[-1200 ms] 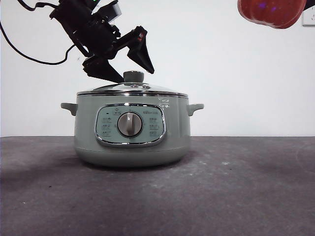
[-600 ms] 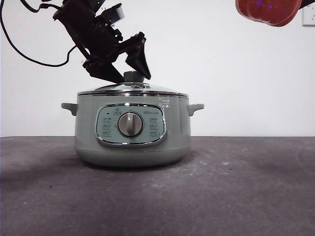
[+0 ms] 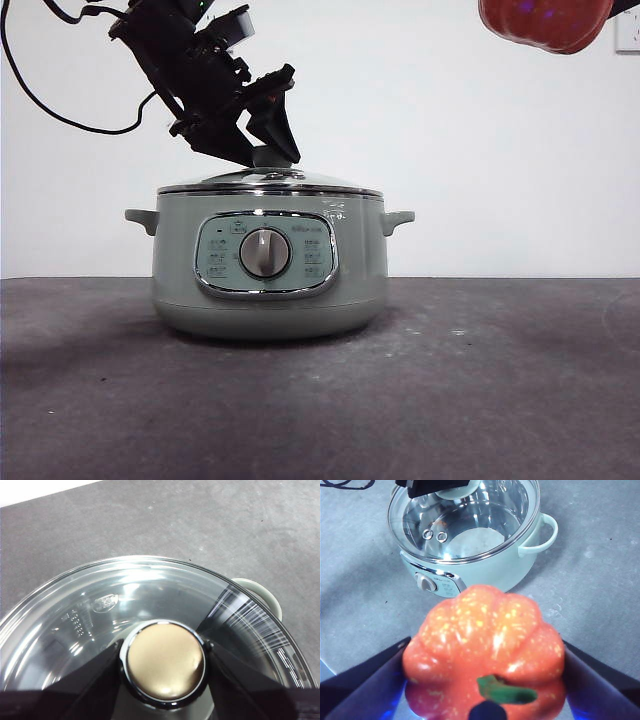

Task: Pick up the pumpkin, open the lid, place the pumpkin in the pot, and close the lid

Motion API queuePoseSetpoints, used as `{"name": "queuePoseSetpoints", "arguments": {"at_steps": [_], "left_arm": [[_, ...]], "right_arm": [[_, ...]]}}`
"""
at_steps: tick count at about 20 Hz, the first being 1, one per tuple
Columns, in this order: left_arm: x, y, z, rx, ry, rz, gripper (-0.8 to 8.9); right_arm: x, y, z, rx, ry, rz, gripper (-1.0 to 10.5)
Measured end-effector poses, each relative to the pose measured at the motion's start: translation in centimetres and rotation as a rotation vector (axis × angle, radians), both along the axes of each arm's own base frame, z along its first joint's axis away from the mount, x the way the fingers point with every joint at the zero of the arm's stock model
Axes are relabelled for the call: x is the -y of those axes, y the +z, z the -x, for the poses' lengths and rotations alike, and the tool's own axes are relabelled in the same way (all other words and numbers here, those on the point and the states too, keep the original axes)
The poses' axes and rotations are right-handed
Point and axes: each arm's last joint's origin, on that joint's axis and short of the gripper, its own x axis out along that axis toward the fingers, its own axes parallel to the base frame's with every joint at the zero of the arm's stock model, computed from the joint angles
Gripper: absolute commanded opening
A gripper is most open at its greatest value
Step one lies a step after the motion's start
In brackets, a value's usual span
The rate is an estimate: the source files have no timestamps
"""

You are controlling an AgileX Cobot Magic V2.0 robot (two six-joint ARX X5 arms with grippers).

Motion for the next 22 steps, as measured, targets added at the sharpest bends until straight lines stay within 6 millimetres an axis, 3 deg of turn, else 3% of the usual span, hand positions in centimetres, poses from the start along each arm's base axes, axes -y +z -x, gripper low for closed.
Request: {"name": "queuePoseSetpoints", "arguments": {"at_steps": [5, 12, 16, 19, 22], "left_arm": [[-0.4, 1.2, 0.9, 0.004, 0.007, -0.002, -0.09], [-2.2, 7.0, 5.3, 0.065, 0.007, 0.025, -0.09], [-4.0, 10.2, 9.1, 0.105, 0.055, -0.016, -0.09], [-5.9, 12.9, 13.0, 0.163, 0.095, -0.052, -0.09], [-7.8, 14.4, 16.6, 0.165, 0.114, -0.084, -0.09]], "right_arm": [[0.0, 0.0, 0.0, 0.0, 0.0, 0.0, -0.1], [-0.1, 0.4, -0.3, 0.047, -0.004, -0.026, -0.1], [-0.5, 0.3, -1.2, 0.061, -0.012, -0.045, -0.1], [-1.5, -0.3, -3.0, 0.075, -0.009, -0.062, -0.1], [-3.3, -1.1, -5.1, 0.101, 0.014, -0.091, -0.1]]}}
